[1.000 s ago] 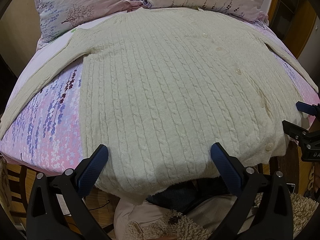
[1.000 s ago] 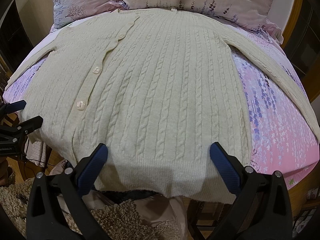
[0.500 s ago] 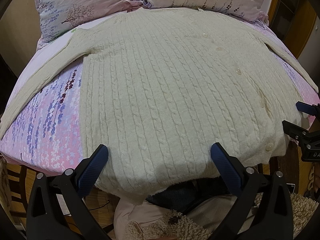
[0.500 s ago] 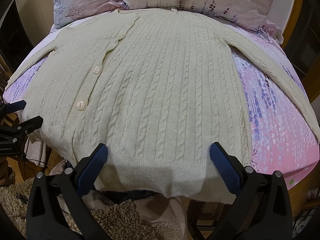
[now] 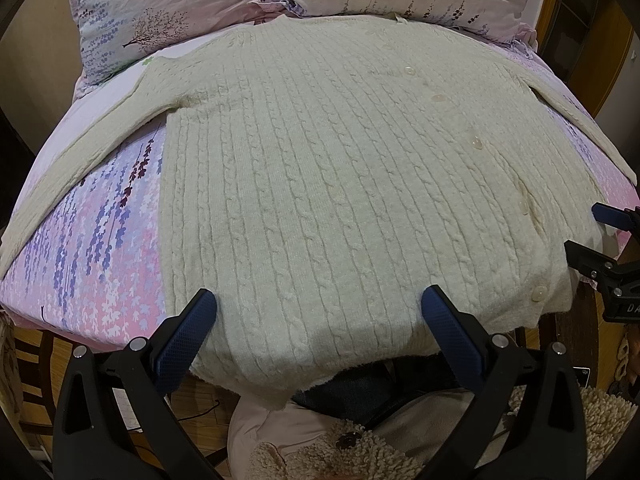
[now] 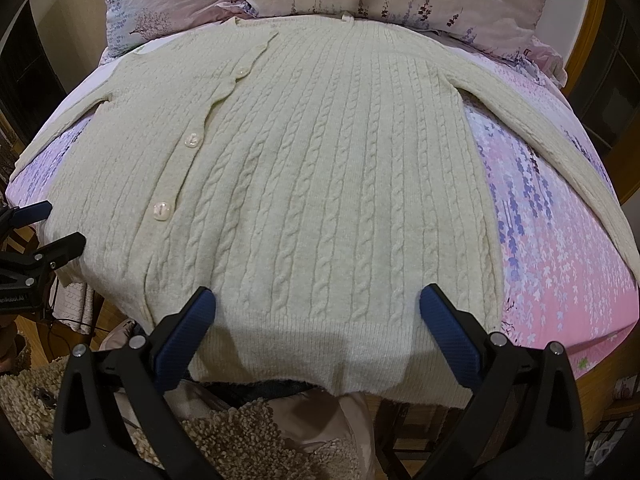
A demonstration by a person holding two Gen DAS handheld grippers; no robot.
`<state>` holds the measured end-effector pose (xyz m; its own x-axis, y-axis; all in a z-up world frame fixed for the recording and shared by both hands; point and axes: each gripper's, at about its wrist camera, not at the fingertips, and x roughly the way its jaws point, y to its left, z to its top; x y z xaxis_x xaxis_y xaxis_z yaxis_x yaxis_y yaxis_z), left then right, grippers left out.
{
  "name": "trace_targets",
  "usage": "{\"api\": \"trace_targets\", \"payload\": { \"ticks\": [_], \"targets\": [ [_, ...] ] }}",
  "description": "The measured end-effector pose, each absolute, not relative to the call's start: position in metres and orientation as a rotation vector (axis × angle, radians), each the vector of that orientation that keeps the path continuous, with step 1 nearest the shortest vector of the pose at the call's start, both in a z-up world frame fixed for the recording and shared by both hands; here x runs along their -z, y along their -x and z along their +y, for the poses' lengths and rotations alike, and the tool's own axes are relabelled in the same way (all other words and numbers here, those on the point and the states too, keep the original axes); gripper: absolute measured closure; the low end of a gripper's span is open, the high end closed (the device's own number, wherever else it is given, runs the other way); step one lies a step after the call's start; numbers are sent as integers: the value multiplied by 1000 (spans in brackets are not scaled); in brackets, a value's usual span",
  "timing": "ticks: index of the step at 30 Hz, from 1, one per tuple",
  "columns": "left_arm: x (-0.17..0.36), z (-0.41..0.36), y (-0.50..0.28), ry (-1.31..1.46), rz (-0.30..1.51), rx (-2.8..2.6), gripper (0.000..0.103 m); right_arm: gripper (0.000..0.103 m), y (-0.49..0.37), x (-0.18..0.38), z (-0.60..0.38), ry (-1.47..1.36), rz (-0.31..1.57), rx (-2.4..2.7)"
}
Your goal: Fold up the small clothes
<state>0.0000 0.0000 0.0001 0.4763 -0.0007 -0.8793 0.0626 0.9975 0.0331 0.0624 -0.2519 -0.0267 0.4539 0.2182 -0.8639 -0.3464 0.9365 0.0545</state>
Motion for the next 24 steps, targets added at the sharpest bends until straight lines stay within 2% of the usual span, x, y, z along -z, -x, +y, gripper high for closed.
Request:
{"api": "trace_targets", "payload": {
  "ticks": [17,21,24],
  "targets": [
    [-1,1,1,-69,1073,49,1,2,-66,25,-261,100,963,-421],
    [-2,3,-4,-59,1071,67,1,2,-86,14,-289,-56,952,-411],
    [-7,7,-14,-35,1063,81,1,4,-116,5,-341,-287,921,-306]
  ]
}}
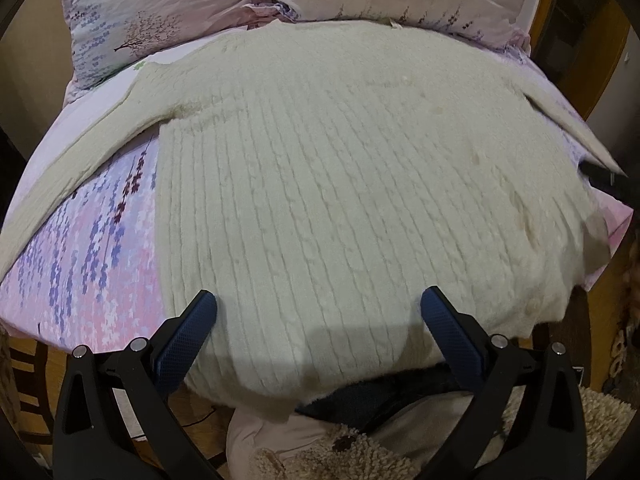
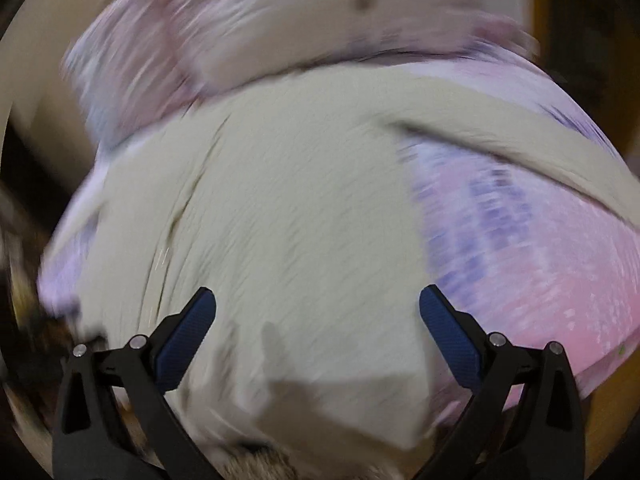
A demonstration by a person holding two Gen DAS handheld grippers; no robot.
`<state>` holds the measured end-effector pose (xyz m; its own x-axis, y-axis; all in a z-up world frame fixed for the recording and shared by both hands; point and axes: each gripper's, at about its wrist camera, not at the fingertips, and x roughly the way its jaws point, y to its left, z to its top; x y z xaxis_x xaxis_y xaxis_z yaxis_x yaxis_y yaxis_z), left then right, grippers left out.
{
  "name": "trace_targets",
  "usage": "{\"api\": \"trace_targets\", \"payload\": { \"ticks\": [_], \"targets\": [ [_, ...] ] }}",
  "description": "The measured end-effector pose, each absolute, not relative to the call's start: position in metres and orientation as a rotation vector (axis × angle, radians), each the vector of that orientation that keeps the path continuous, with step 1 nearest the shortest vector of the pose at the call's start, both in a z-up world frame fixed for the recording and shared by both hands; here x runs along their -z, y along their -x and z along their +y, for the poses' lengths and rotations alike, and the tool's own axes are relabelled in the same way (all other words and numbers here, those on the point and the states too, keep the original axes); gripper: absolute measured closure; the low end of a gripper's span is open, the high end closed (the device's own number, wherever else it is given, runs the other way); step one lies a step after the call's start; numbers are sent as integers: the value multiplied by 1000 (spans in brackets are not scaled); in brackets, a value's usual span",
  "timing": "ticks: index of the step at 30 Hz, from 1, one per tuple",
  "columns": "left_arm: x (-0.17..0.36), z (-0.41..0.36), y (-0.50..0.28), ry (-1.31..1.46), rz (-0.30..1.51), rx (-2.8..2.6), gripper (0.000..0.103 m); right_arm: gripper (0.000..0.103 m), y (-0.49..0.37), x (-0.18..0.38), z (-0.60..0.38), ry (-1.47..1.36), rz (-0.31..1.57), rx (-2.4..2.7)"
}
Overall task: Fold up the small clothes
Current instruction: 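Grasp the cardigan sleeve cuff with the right gripper and lift it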
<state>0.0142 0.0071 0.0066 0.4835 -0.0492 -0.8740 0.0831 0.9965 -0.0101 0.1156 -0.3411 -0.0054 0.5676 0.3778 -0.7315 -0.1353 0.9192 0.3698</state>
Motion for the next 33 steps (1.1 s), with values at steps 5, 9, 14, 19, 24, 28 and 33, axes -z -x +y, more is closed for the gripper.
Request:
{"api": "trace_targets", "payload": {
  "ticks": [5,9,14,19,24,28,33],
  "targets": [
    [-17,16,-35,-7,1002,72,1,33,-159,15,-426,-659,891,-152],
    [-23,18,-61,-20,963,46,1,38,-188,31,-470,-832,886,-54],
    [-22,21,-84,1,976,67,1,41,-207,43,-485,-912,894,5],
    [-29,21,-99,14,949,101,1,57,-215,45,-489,-961,879,59],
    [-34,21,-110,-3,925,95,1,76,-205,52,-513,-1037,829,181],
    [-35,26,-120,-9,912,84,1,79,-196,55,-527,-1085,775,272],
    [-34,39,-129,51,910,99,1,97,-201,55,-533,-1028,764,342]
  ]
}}
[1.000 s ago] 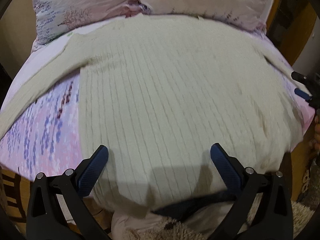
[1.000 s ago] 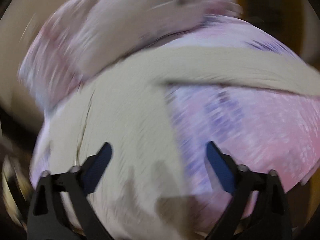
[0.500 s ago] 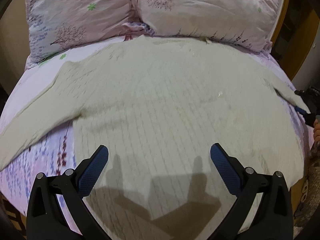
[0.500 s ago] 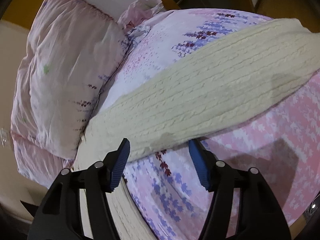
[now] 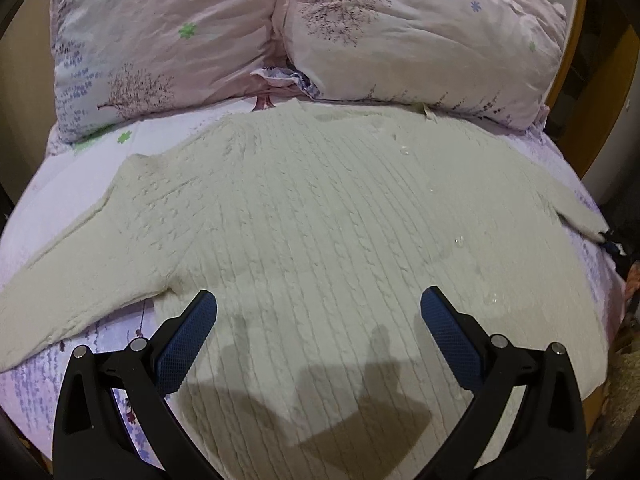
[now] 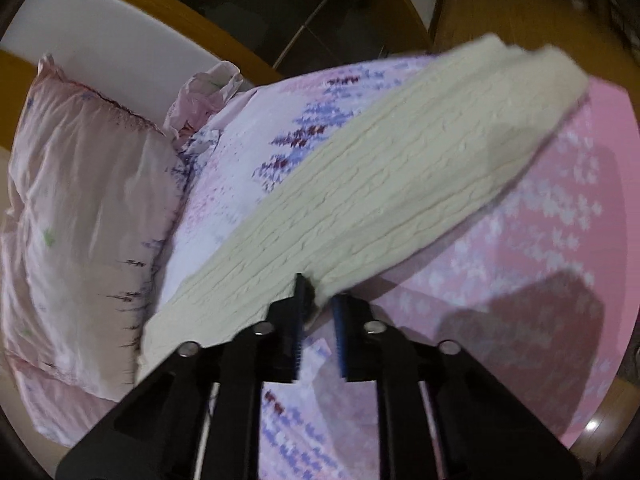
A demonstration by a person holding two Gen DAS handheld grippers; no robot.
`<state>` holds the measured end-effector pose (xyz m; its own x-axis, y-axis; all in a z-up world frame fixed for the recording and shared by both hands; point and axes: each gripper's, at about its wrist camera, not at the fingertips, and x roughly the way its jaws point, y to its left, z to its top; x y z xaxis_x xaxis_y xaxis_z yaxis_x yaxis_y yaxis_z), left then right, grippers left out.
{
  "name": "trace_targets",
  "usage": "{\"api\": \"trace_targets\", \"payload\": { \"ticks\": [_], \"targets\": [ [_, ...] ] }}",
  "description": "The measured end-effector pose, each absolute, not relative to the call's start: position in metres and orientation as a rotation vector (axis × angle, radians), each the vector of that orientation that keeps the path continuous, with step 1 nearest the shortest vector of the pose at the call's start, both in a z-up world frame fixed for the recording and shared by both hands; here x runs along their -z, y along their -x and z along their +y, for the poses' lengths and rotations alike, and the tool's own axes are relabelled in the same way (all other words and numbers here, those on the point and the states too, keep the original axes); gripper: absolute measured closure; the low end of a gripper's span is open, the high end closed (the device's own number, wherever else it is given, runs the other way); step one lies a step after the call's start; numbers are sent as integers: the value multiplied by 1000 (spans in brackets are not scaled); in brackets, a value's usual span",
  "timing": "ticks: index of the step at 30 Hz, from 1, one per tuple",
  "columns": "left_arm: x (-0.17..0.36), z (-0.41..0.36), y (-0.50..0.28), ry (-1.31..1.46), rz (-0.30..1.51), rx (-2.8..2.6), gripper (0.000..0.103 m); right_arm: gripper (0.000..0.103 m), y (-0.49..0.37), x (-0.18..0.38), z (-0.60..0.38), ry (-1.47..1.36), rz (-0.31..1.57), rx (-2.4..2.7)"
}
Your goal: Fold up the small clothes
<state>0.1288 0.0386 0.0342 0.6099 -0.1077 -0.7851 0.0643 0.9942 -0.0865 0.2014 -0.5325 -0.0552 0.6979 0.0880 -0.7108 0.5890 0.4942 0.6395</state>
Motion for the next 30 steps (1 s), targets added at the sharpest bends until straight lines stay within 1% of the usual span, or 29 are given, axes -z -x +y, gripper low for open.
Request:
{"api": "trace_targets", "payload": {
  "ticks": [4,6,9,12,14,16,18,21,22,23,25,26,27,30],
  "targets": [
    [-36,52,-133,96,897,101,1,98,-213,25,-518,-858,692,329],
    [-39,59,-133,135,856,128,1,98,-217,5,-505,-790,648,281],
    [-45,68,-132,204,795,155,1,98,-231,-29,-471,-687,589,131],
    [-48,71,-137,222,787,149,1,98,-248,-53,-414,-575,578,-57],
    [-49,71,-139,229,784,150,1,98,-259,-58,-367,-510,613,-209],
    [-49,70,-142,236,784,157,1,98,-268,-51,-321,-457,683,-347],
    [-49,69,-143,246,781,164,1,98,-276,-32,-276,-415,792,-457],
    [-48,67,-145,254,779,175,1,98,-279,-2,-243,-380,907,-495],
    [-47,67,-146,254,783,181,1,96,-279,3,-241,-382,924,-494],
    [-47,67,-148,256,790,189,1,90,-281,7,-242,-401,940,-493],
    [-45,67,-151,262,806,206,1,70,-283,14,-257,-508,975,-485],
    [-45,68,-152,268,813,215,1,53,-284,16,-267,-568,981,-474],
    [-44,69,-154,282,818,222,1,48,-282,17,-274,-604,977,-460],
    [-44,71,-155,298,808,210,1,48,-283,15,-298,-698,952,-393]
  ]
}}
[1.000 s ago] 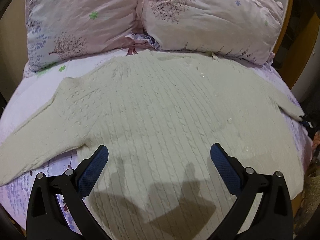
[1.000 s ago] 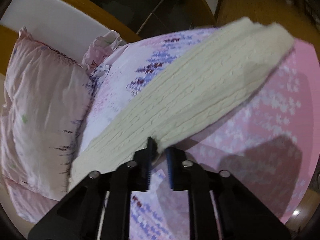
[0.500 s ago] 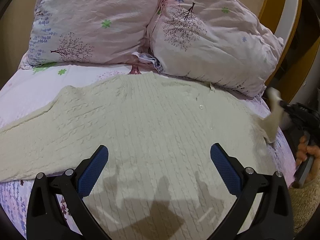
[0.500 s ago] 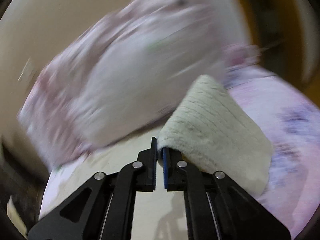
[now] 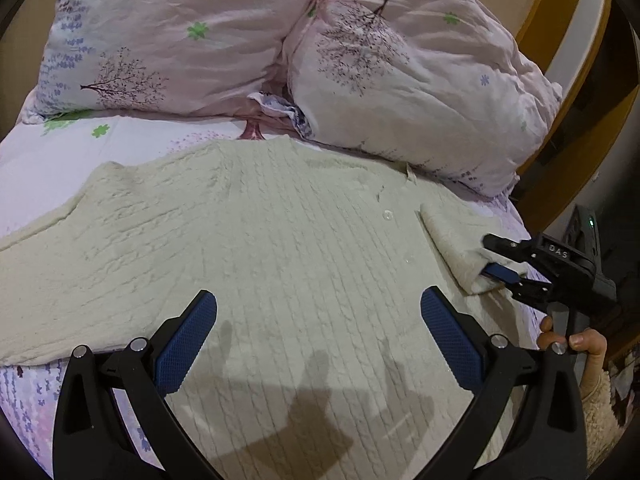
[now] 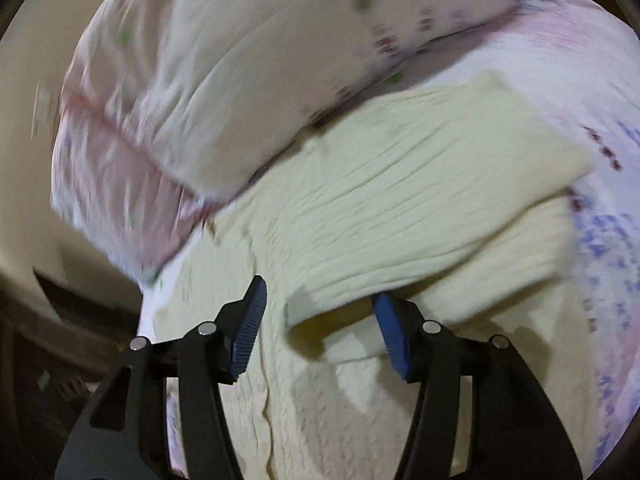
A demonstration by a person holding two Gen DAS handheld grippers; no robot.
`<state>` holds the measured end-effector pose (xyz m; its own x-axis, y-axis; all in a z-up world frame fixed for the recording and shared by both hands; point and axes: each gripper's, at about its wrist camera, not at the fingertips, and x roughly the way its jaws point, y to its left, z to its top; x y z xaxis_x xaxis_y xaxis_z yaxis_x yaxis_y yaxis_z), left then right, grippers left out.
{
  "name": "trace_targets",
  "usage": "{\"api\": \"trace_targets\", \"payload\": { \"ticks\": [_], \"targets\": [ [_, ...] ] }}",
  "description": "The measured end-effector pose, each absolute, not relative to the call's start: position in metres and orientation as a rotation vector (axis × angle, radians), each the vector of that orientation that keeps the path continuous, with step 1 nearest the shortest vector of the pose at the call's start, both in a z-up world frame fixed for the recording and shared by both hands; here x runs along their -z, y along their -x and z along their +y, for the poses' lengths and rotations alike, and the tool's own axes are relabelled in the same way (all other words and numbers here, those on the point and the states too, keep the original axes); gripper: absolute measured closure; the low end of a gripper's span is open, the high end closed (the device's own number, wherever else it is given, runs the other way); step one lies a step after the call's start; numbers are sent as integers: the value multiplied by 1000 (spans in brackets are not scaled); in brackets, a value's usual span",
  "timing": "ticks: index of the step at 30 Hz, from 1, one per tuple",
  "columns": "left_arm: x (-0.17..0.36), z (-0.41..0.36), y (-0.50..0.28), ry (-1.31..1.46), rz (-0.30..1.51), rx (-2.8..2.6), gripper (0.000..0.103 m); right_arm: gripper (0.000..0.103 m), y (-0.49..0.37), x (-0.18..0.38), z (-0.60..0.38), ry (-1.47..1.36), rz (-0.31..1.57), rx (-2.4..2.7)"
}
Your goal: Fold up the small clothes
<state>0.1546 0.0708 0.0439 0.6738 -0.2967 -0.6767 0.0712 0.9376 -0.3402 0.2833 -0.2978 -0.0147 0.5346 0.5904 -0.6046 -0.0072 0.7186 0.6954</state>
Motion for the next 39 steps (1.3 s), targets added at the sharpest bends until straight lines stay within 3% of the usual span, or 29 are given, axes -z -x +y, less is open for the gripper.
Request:
{"api": "trace_targets", "payload": {
  "ticks": [3,5,6,7,8,10,14,18,22,26,31,32,34,37,38,39],
  "targets": [
    [-43,73,-155,323,799,220,1,49,-289,14,-316,-758,932,-299],
    [-42,76,-156,350,799,234,1,64,-295,13,-319,-750,920,-244],
    [-42,78,-156,366,796,245,1,83,-297,11,-320,-726,910,-213],
    [-41,79,-156,383,793,255,1,90,-300,6,-317,-673,895,-182],
    [-41,82,-156,410,789,271,1,96,-301,0,-311,-631,875,-176],
    [-41,87,-157,469,783,297,1,97,-298,-17,-293,-541,812,-204],
    [-37,91,-163,557,791,320,1,93,-278,-50,-222,-348,741,-497],
    [-28,89,-174,618,831,333,1,64,-252,-34,-137,-77,875,-800],
    [-16,91,-185,682,878,302,5,52,-239,-22,-143,-98,919,-801],
    [-2,93,-197,732,942,255,23,46,-242,-18,-203,-302,966,-713],
    [1,88,-206,688,976,218,36,44,-241,-8,-272,-495,970,-581],
    [2,87,-209,686,985,219,45,44,-240,-7,-283,-526,969,-563],
    [5,84,-215,670,1008,213,54,44,-233,-1,-306,-591,968,-536],
    [7,79,-224,635,1027,213,78,44,-229,9,-322,-653,983,-520],
    [8,76,-228,627,1034,227,98,44,-229,13,-324,-664,991,-515],
    [8,72,-232,614,1034,259,100,44,-229,16,-325,-670,998,-510]
  ]
}}
